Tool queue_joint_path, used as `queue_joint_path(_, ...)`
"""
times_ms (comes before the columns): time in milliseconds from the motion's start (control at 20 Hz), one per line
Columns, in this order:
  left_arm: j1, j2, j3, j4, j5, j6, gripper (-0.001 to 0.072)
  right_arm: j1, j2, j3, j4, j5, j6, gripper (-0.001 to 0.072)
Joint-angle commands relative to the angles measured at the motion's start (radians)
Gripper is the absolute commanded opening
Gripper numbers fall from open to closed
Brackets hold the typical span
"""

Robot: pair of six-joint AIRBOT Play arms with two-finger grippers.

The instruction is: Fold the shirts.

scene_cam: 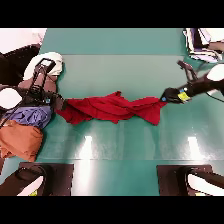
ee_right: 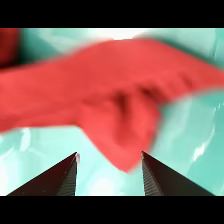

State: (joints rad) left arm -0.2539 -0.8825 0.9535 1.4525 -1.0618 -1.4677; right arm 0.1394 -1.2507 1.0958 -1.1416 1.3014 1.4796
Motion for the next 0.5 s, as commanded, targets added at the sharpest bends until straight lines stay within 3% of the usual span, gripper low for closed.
queue_joint_path(0, 0.001, 0.000, -0.001, 0.006, 0.013, -0.015, 0.0023, -0.087, 0.032, -0.158, 0.021, -0.081, -0.016, 0.0449)
queue_joint_path(250, 0.001, 0.000, -0.001, 0.006, 0.019, -0.025, 0.0023, -0.053, -0.089, -0.185, 0.135, -0.206, -0.070, 0.0445)
queue_joint_path(400, 0.001, 0.000, -0.001, 0.006, 0.020, -0.025, 0.0023, -0.002, -0.157, -0.142, 0.135, -0.234, -0.075, 0.0354)
queue_joint_path(450, 0.001, 0.000, -0.001, 0.006, 0.020, -0.025, 0.0023, 0.010, -0.169, -0.124, 0.125, -0.238, -0.075, 0.0250)
